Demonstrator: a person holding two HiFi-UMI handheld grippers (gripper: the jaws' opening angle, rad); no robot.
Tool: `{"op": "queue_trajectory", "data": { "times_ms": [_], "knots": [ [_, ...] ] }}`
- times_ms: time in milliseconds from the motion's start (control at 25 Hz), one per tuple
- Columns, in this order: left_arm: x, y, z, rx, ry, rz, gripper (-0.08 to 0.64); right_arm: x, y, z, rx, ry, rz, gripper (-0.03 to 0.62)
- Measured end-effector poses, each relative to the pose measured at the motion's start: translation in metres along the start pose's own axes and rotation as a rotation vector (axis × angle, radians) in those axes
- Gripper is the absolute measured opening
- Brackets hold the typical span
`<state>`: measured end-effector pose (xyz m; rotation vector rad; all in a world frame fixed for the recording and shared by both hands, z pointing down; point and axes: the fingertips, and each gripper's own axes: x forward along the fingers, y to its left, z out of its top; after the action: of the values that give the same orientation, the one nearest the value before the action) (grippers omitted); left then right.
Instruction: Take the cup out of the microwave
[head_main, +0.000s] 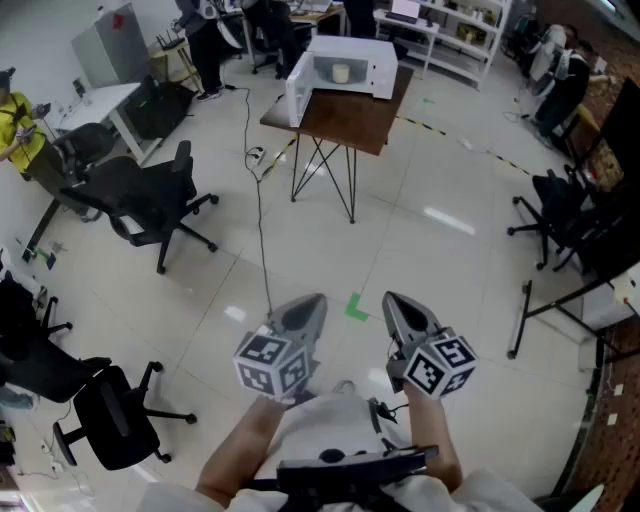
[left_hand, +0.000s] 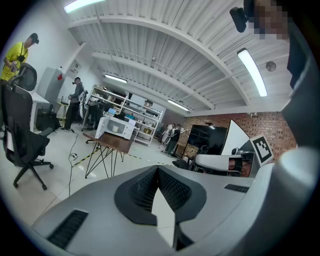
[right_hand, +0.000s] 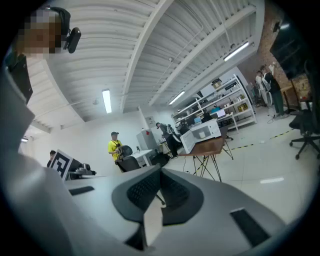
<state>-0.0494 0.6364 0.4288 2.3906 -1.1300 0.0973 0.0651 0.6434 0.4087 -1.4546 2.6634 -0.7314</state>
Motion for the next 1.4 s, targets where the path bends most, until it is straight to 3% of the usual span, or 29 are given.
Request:
{"op": "queue_trajectory", "data": {
  "times_ms": [280,600,1000,1400],
  "knots": [
    [0.03,-0.007,-0.012,-0.019,0.003,0.013,-0.008,0.0,-0.031,-0.004,0.017,0.017,0.02,0.0],
    [0.083,0.02,0.001,-0.03,0.012,0.02,-0.008,0.04,-0.076,0.006,0.043,0.027,0.012,0.0],
    [0.178,0.102,0.06,-0.053,0.018,0.028,-0.008,0.155,-0.141,0.059,0.076,0.022,0.002,0.0],
    [0.262,0.177,0.129,-0.041,0.036,-0.018,-0.006,0.269,-0.183,0.115,0.065,0.012,-0.02,0.0]
  ]
}}
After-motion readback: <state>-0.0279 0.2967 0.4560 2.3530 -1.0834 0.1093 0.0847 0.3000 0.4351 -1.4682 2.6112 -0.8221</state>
